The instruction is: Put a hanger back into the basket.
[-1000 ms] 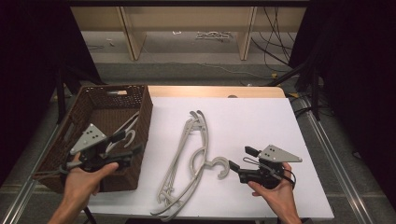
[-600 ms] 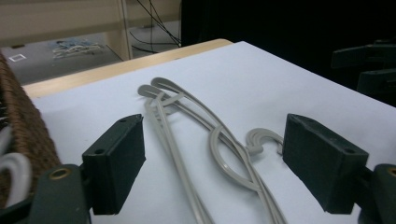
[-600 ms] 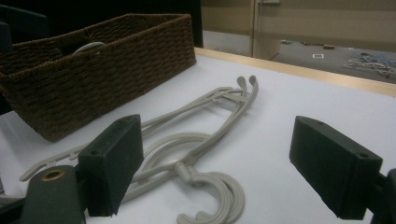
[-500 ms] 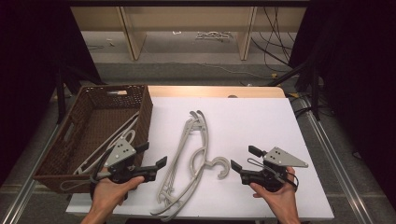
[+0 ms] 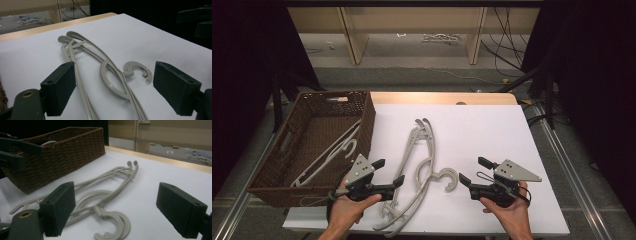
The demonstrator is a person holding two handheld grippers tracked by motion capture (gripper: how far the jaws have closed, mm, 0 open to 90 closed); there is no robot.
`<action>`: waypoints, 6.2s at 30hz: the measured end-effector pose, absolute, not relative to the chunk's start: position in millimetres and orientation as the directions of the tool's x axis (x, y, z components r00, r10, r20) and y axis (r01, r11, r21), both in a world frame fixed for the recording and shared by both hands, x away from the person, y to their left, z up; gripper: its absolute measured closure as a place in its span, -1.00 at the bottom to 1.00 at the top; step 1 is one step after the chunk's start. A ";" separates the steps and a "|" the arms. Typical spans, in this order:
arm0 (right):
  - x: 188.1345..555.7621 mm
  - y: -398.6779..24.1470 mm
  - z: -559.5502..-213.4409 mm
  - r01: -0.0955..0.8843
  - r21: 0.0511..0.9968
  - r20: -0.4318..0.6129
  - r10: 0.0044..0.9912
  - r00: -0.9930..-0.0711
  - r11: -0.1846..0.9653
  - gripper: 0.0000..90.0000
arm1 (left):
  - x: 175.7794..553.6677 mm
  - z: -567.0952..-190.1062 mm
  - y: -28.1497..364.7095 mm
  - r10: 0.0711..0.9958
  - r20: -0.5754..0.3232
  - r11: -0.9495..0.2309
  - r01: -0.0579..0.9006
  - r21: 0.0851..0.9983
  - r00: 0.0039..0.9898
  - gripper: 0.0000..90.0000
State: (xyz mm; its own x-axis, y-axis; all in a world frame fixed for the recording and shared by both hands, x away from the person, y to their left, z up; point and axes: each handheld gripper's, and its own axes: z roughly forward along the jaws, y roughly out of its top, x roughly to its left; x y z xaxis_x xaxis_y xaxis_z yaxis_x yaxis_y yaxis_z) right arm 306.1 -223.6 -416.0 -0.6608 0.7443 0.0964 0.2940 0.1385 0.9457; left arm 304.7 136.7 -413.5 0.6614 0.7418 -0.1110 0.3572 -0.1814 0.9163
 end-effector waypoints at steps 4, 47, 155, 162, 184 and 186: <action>305.9 -225.0 -416.1 0.285 0.947 0.083 0.741 -0.667 0.150 -0.62 | 305.6 -421.9 126.4 0.731 -0.094 -0.216 0.360 0.908 0.676 -0.62; 306.2 -221.7 -419.3 0.290 0.943 0.079 0.736 -0.673 0.165 -0.61 | 337.0 -465.8 59.9 0.607 -0.042 -0.615 0.503 0.607 0.793 -0.06; 308.8 -223.8 -422.4 0.310 0.940 0.107 0.742 -0.661 0.140 -0.59 | 389.5 -272.4 183.3 0.597 -0.428 -0.086 0.584 0.807 0.679 0.82; 308.4 -223.4 -422.0 0.314 0.938 0.107 0.741 -0.663 0.145 -0.59 | 390.4 -271.6 206.9 0.643 -0.396 -0.094 0.580 0.809 0.656 0.82; 309.3 -221.9 -424.0 0.319 0.937 0.111 0.739 -0.665 0.146 -0.59 | 402.4 -290.3 288.5 0.744 -0.250 -0.142 0.512 0.847 0.620 0.82; 309.4 -221.5 -424.4 0.319 0.937 0.112 0.738 -0.666 0.145 -0.59 | 403.4 -291.7 293.9 0.749 -0.239 -0.151 0.510 0.847 0.619 0.82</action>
